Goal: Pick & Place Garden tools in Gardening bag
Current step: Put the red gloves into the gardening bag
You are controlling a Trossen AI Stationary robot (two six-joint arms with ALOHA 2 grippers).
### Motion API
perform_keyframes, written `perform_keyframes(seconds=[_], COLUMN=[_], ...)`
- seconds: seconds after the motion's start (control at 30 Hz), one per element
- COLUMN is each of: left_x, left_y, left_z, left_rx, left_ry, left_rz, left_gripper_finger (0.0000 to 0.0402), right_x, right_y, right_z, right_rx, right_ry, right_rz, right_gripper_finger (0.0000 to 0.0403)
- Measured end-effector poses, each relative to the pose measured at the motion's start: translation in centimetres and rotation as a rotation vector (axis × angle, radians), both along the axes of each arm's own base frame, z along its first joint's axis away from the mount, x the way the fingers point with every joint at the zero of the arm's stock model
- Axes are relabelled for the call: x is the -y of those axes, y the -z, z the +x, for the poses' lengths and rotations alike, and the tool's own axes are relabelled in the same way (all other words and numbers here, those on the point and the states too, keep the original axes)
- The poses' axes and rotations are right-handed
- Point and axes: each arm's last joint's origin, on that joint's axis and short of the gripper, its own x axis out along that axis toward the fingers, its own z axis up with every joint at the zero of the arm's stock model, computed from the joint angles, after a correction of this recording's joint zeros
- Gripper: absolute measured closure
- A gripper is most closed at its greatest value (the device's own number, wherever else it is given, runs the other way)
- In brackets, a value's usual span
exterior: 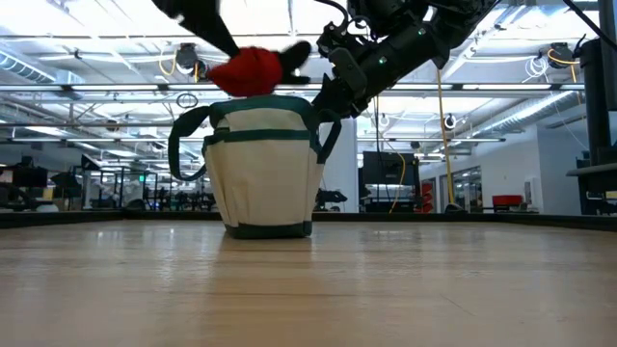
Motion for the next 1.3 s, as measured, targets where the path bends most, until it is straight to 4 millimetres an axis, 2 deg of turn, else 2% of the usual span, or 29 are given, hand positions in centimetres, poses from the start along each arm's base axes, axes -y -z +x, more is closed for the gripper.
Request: perform_keyframes(seconds=[0.3, 0.57, 0.77, 0.93, 1.17, 1.3], left_x=[-1.0, -1.7, -1.5, -1.1, -1.5, -1.9], left_y=[3.4, 6.3, 6.9, 7.0, 6.9, 6.9], left_z=[3.1, 4.6, 4.6, 4.6, 4.8, 4.9], left_rx=[-0.125, -0.246, -0.326, -0.361, -0.345, -0.343], left_ry=[-0.003, -0.009, 0.099, 0.222, 0.237, 0.248], left_rz=[0.006, -0.015, -0.072, -0.083, -0.098, -0.098], left_gripper_finger=[0.0397, 0.0397, 0.0393, 0.0398, 0.0388, 0.0395], right_x=[0.0, 0.0, 0.0, 0.3, 0.4, 0.3], right_y=[0.0, 0.1, 0.1, -0.2, -1.5, -2.7], right_z=[0.0, 0.0, 0.0, 0.0, 0.6, 0.9], right_rx=[-0.001, -0.007, -0.008, 0.012, 0.156, 0.286], right_ry=[0.001, 0.001, 0.007, 0.102, 0.115, 0.094], right_rz=[0.0, 0.0, -0.004, -0.056, -0.081, -0.077], right_gripper_finger=[0.0403, 0.0403, 0.0403, 0.0403, 0.0403, 0.0403])
